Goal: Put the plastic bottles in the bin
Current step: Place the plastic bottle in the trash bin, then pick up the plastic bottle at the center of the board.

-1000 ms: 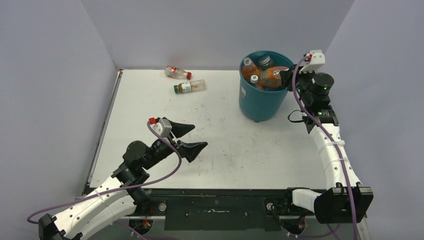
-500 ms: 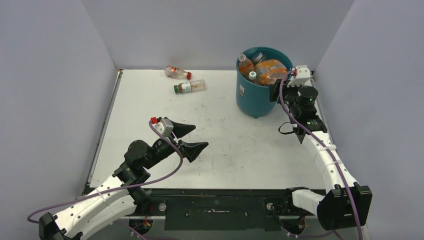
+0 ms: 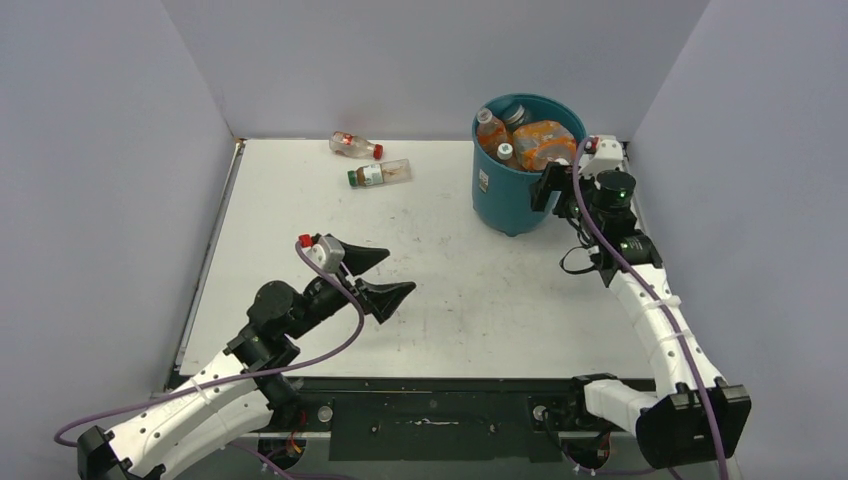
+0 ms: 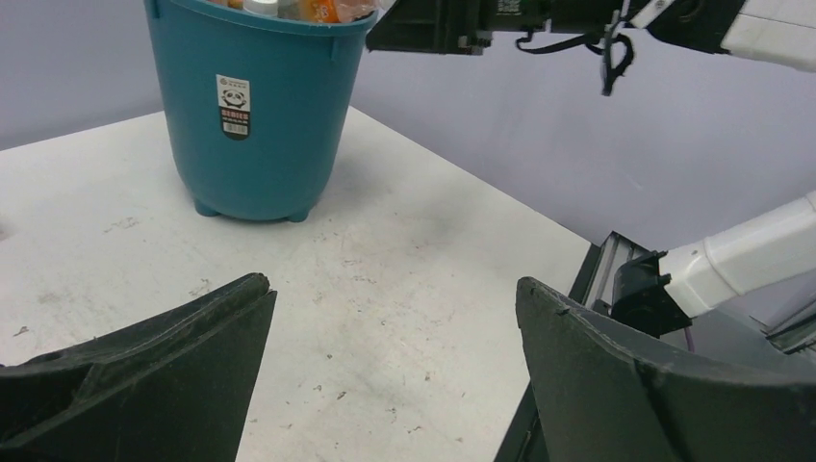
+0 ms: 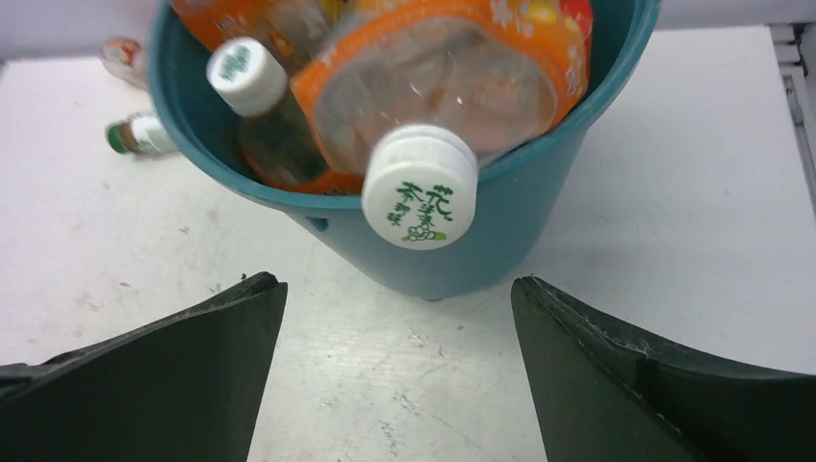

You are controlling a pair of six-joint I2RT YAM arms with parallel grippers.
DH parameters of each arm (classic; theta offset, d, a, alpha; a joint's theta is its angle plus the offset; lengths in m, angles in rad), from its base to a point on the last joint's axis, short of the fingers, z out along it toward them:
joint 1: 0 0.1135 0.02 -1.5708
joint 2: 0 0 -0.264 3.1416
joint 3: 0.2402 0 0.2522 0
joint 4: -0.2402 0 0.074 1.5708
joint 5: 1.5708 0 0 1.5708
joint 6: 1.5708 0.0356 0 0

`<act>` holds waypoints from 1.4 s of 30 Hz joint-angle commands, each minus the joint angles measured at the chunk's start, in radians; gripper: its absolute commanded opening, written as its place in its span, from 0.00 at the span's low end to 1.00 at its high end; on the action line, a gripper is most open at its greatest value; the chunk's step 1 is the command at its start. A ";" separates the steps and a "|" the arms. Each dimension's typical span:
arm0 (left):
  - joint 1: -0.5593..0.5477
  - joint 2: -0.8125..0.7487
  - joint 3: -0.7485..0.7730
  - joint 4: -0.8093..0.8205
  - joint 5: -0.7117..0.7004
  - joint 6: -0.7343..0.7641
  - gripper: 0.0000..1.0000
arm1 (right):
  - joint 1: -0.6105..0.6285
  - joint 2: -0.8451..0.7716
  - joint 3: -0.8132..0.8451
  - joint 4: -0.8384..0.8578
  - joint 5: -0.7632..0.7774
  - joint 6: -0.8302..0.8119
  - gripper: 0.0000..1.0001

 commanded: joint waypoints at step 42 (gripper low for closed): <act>0.574 1.471 0.933 -0.182 -0.530 -1.084 0.96 | 0.430 -0.502 -0.857 0.561 -0.132 0.576 0.90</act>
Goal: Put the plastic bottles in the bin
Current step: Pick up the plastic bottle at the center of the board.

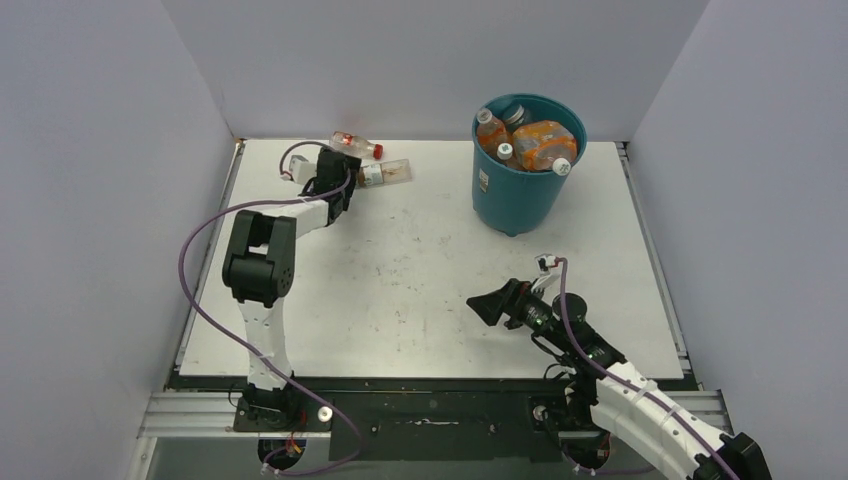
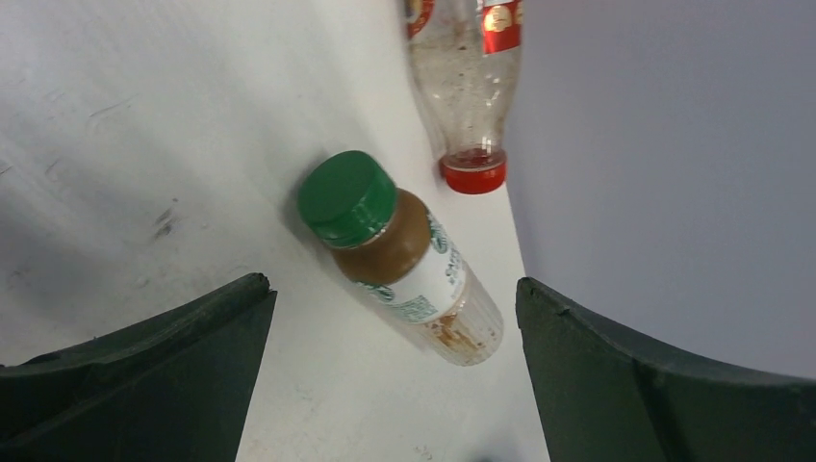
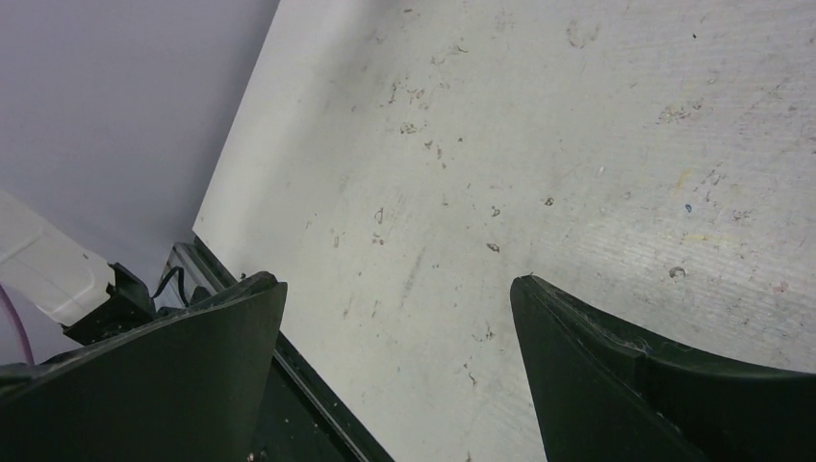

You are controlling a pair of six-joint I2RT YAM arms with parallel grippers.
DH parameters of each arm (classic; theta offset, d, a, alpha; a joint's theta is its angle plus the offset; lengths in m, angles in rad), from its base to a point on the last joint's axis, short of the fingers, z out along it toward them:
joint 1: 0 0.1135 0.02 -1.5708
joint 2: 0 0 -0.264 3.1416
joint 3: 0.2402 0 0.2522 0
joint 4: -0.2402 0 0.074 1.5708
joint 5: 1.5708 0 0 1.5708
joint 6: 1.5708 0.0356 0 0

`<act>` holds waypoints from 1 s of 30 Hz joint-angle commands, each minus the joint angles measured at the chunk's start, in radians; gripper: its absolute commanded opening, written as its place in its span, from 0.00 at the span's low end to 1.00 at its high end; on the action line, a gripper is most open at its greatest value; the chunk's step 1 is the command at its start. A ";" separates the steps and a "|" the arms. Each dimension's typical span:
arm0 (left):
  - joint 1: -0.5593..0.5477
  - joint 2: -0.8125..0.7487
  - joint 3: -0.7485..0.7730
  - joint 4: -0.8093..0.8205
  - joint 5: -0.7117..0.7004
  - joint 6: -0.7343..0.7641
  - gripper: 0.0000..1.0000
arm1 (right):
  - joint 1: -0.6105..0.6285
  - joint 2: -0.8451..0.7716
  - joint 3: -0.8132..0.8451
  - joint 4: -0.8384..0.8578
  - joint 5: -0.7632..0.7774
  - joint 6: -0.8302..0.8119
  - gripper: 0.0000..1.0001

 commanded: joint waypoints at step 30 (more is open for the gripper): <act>0.021 0.269 0.099 0.097 -0.039 -0.295 0.33 | 0.035 0.113 0.039 0.137 0.084 0.001 0.90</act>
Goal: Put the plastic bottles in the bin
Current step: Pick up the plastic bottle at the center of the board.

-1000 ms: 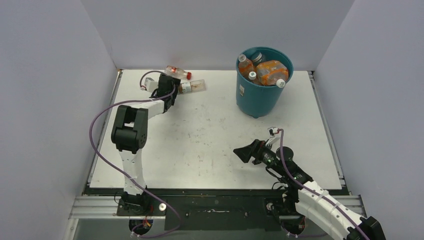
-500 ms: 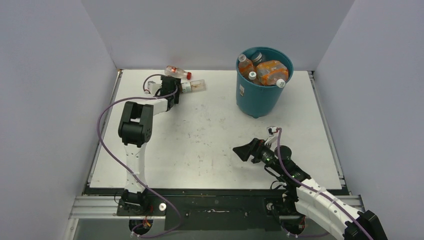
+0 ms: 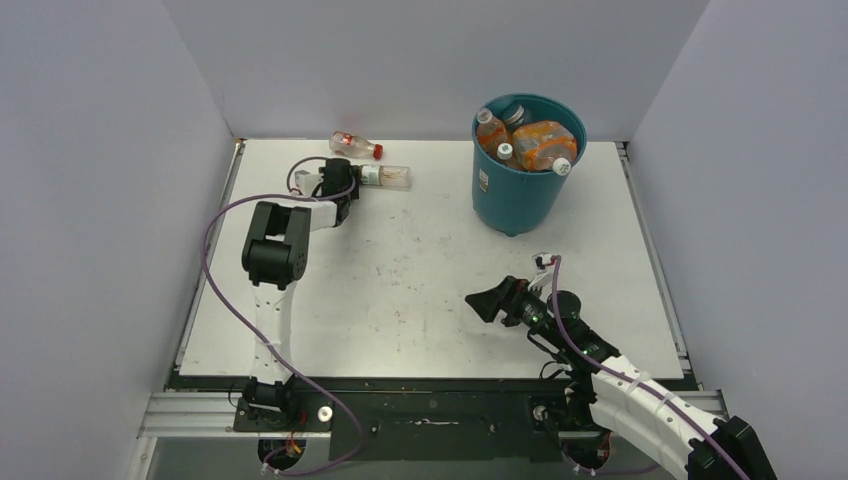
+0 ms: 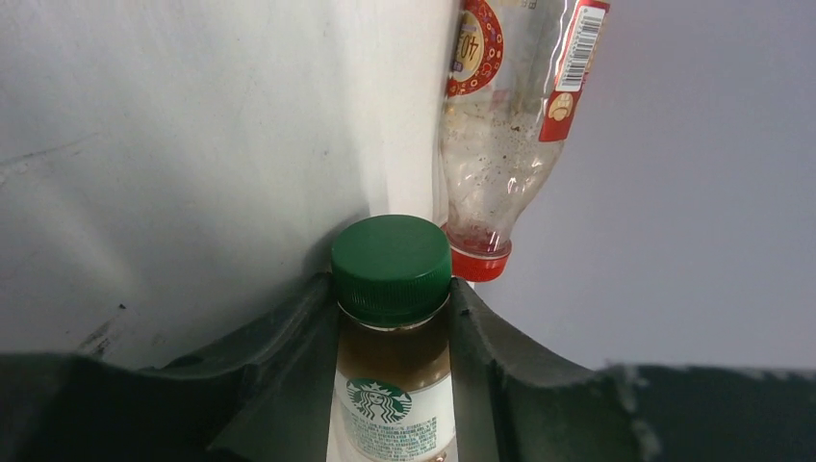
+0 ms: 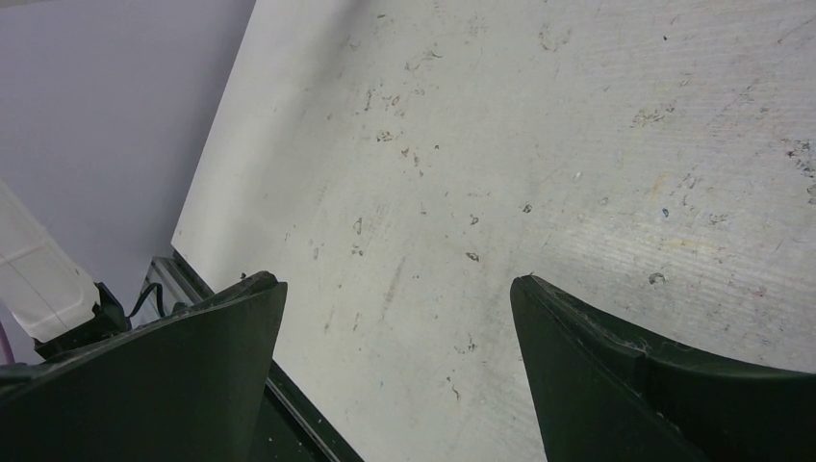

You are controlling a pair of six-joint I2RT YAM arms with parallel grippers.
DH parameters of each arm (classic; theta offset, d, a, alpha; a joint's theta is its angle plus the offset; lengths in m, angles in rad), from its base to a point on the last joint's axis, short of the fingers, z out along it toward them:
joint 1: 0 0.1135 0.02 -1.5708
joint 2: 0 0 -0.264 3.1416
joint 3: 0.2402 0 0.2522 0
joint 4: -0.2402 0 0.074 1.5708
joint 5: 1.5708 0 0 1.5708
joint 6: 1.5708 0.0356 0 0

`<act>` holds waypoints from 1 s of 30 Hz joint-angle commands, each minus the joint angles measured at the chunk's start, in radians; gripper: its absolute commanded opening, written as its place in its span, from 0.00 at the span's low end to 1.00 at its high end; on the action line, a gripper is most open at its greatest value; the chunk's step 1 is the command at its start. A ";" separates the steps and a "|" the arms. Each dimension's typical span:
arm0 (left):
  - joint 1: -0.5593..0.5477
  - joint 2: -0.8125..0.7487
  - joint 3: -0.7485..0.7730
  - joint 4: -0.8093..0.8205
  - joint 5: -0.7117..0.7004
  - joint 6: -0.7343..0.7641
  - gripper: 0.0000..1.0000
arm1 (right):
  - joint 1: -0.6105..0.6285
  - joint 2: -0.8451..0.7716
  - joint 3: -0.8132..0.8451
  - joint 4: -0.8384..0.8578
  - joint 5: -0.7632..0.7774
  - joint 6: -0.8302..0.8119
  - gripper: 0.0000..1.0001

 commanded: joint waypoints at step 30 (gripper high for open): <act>0.008 -0.995 -0.803 0.218 0.535 0.539 0.00 | 0.059 0.069 0.189 0.069 -0.154 0.030 0.90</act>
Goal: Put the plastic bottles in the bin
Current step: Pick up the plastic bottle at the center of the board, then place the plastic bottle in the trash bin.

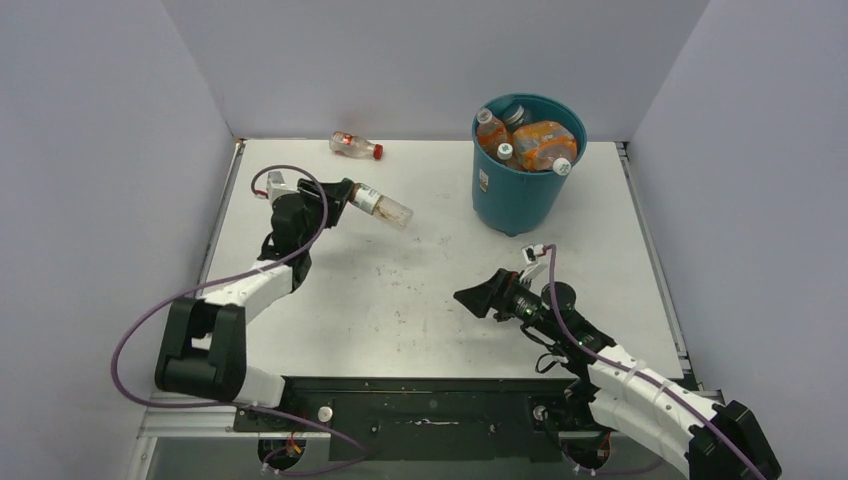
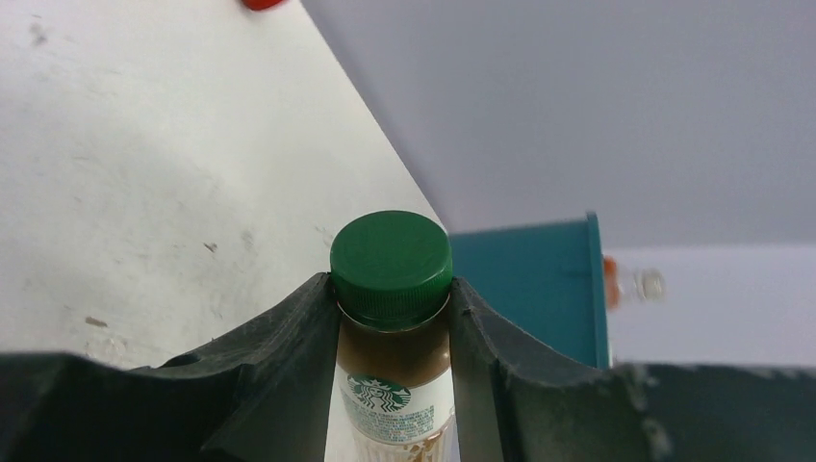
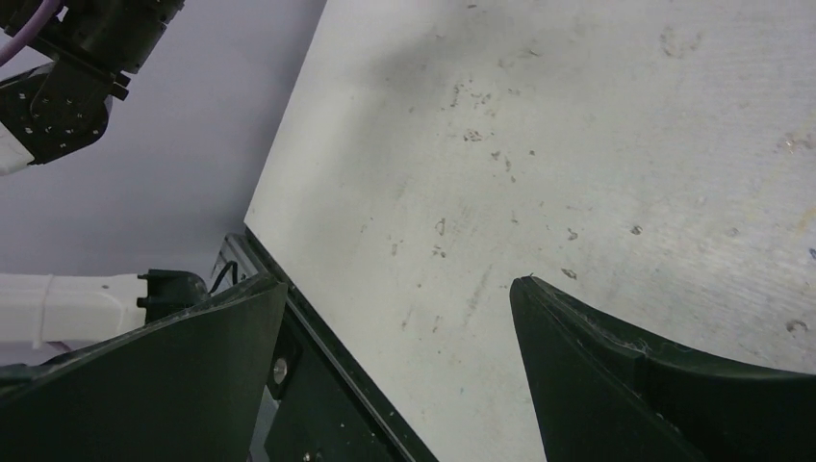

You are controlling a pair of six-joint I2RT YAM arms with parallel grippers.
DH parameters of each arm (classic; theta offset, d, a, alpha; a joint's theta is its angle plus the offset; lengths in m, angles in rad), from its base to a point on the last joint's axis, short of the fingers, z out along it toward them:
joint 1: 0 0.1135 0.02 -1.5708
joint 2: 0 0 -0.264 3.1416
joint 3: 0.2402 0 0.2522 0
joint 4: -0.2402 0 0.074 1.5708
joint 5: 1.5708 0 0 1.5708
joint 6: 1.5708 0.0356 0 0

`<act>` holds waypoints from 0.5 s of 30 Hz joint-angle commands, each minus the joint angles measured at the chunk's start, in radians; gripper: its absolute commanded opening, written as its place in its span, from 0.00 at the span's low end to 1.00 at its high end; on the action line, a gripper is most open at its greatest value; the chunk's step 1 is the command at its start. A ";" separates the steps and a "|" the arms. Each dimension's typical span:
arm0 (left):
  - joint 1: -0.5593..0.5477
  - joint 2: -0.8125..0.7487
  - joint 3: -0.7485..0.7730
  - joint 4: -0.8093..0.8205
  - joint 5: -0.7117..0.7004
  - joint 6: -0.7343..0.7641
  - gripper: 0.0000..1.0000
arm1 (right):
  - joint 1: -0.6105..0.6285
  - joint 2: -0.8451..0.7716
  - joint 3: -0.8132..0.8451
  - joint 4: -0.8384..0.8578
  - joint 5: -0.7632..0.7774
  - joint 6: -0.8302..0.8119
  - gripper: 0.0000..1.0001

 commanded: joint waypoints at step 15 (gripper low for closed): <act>-0.201 -0.476 -0.014 -0.033 0.643 0.542 0.00 | 0.322 0.222 0.689 -0.420 0.226 -0.417 0.90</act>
